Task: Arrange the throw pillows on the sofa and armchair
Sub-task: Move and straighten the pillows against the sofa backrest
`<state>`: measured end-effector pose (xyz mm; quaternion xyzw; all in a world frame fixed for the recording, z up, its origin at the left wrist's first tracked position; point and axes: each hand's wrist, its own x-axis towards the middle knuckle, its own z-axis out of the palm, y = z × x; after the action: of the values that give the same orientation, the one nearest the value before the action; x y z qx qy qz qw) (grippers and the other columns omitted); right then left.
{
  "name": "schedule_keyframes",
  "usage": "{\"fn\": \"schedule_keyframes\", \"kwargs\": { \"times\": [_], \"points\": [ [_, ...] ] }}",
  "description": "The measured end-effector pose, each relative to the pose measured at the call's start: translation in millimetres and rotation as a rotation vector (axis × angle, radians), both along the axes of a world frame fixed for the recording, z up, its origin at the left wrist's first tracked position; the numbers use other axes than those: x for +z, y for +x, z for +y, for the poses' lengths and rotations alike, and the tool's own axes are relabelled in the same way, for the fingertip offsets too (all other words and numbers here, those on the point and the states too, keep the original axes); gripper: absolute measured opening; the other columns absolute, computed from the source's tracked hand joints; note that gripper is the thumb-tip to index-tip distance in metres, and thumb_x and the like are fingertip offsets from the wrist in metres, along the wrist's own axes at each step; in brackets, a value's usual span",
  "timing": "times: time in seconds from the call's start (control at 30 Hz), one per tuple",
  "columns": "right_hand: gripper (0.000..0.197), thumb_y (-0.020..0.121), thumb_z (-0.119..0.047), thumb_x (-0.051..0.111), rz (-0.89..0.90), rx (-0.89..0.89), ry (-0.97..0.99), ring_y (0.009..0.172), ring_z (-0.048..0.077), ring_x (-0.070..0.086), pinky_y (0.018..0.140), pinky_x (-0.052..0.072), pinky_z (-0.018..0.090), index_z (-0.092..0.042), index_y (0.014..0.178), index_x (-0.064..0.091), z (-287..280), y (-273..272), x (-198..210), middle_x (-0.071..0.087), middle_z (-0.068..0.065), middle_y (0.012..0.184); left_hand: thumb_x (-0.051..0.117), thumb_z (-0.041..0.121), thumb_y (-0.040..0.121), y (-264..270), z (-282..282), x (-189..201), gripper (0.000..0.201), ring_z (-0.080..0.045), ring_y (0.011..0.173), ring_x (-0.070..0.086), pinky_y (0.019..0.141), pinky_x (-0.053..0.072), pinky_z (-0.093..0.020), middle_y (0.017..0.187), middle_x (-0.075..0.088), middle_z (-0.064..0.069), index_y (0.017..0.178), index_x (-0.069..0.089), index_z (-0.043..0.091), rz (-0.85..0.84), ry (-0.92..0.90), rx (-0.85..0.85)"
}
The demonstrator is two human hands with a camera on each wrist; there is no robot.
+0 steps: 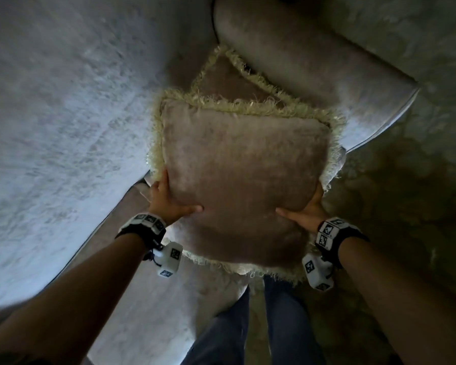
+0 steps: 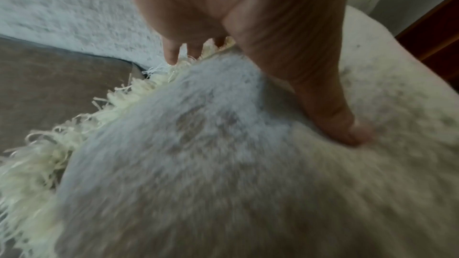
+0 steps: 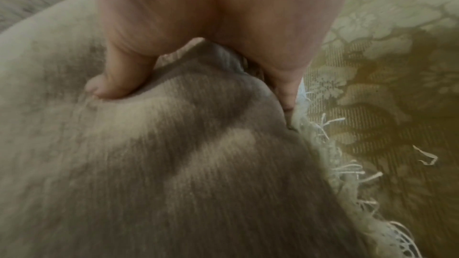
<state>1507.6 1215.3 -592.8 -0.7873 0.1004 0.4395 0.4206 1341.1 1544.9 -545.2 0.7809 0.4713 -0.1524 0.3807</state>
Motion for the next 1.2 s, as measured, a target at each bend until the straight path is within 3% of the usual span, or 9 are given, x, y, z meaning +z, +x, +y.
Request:
{"fn": "schedule_keyframes", "kwargs": {
  "times": [0.13, 0.33, 0.5, 0.67, 0.73, 0.8, 0.9, 1.07, 1.2],
  "points": [
    [0.138, 0.053, -0.022, 0.095, -0.037, -0.088, 0.01, 0.138, 0.028, 0.036, 0.114, 0.029, 0.043, -0.04, 0.148, -0.003, 5, -6, -8, 0.031, 0.006, 0.154, 0.097, 0.058, 0.024, 1, 24, -21, 0.163, -0.026, 0.143, 0.03, 0.108, 0.037, -0.059, 0.155, 0.028, 0.001, 0.148, -0.009, 0.051, -0.102, -0.099, -0.048],
    [0.127, 0.057, -0.025, 0.094, -0.091, -0.113, -0.068, 0.131, 0.031, 0.044, 0.111, 0.035, 0.045, -0.04, 0.146, 0.004, 10, -21, 8, 0.038, 0.007, 0.149, 0.098, 0.041, 0.035, -3, 17, -2, 0.153, -0.015, 0.136, 0.032, 0.111, 0.033, -0.04, 0.152, 0.031, 0.003, 0.153, 0.001, 0.029, -0.149, -0.209, -0.065],
    [0.127, 0.036, -0.047, 0.092, -0.155, -0.047, -0.088, 0.127, 0.035, 0.049, 0.109, 0.039, 0.053, -0.054, 0.134, 0.011, 18, -31, 53, 0.044, 0.012, 0.143, 0.092, 0.064, 0.024, -31, 24, 32, 0.153, -0.022, 0.137, 0.037, 0.11, 0.038, -0.052, 0.149, 0.036, 0.003, 0.15, 0.011, 0.032, -0.179, -0.226, -0.068],
    [0.132, 0.048, -0.037, 0.096, -0.231, 0.056, -0.038, 0.133, 0.032, 0.043, 0.112, 0.034, 0.051, -0.037, 0.147, 0.009, 44, -47, 110, 0.041, 0.01, 0.148, 0.093, 0.062, 0.03, -77, 36, 76, 0.144, -0.025, 0.138, 0.035, 0.109, 0.038, -0.055, 0.15, 0.032, 0.0, 0.147, 0.013, 0.039, -0.208, -0.207, -0.029],
    [0.135, 0.041, -0.046, 0.094, -0.243, 0.096, -0.021, 0.133, 0.033, 0.043, 0.111, 0.035, 0.055, -0.044, 0.145, 0.009, 63, -51, 130, 0.039, 0.01, 0.149, 0.092, 0.065, 0.029, -95, 45, 94, 0.145, -0.026, 0.137, 0.037, 0.109, 0.039, -0.056, 0.149, 0.034, 0.0, 0.147, 0.014, 0.037, -0.216, -0.174, 0.005],
    [0.135, 0.045, -0.045, 0.095, -0.251, 0.153, -0.004, 0.135, 0.034, 0.041, 0.111, 0.034, 0.056, -0.048, 0.145, 0.005, 84, -54, 147, 0.036, 0.009, 0.151, 0.091, 0.068, 0.026, -113, 56, 110, 0.143, -0.025, 0.134, 0.04, 0.107, 0.041, -0.055, 0.146, 0.038, 0.001, 0.145, 0.015, 0.039, -0.239, -0.14, 0.061],
    [0.133, 0.052, -0.04, 0.094, -0.289, 0.253, 0.058, 0.136, 0.034, 0.039, 0.112, 0.033, 0.054, -0.043, 0.148, 0.003, 121, -57, 175, 0.035, 0.009, 0.152, 0.093, 0.065, 0.023, -142, 71, 137, 0.144, -0.024, 0.132, 0.043, 0.104, 0.044, -0.055, 0.141, 0.041, 0.003, 0.144, 0.018, 0.039, -0.291, -0.095, 0.178],
    [0.125, 0.063, -0.019, 0.092, -0.314, 0.401, 0.157, 0.136, 0.034, 0.039, 0.112, 0.032, 0.05, -0.025, 0.153, 0.005, 186, -64, 208, 0.035, 0.012, 0.152, 0.094, 0.057, 0.031, -194, 81, 181, 0.145, -0.026, 0.136, 0.037, 0.109, 0.038, -0.046, 0.145, 0.035, -0.003, 0.15, 0.017, 0.025, -0.314, 0.044, 0.347],
    [0.122, 0.065, -0.014, 0.091, -0.293, 0.537, 0.23, 0.136, 0.034, 0.038, 0.112, 0.032, 0.049, -0.024, 0.152, 0.007, 238, -84, 218, 0.035, 0.013, 0.151, 0.097, 0.046, 0.042, -242, 80, 197, 0.143, -0.029, 0.136, 0.033, 0.11, 0.033, -0.044, 0.144, 0.028, -0.009, 0.153, 0.008, 0.028, -0.266, 0.144, 0.48]
  ]
}}
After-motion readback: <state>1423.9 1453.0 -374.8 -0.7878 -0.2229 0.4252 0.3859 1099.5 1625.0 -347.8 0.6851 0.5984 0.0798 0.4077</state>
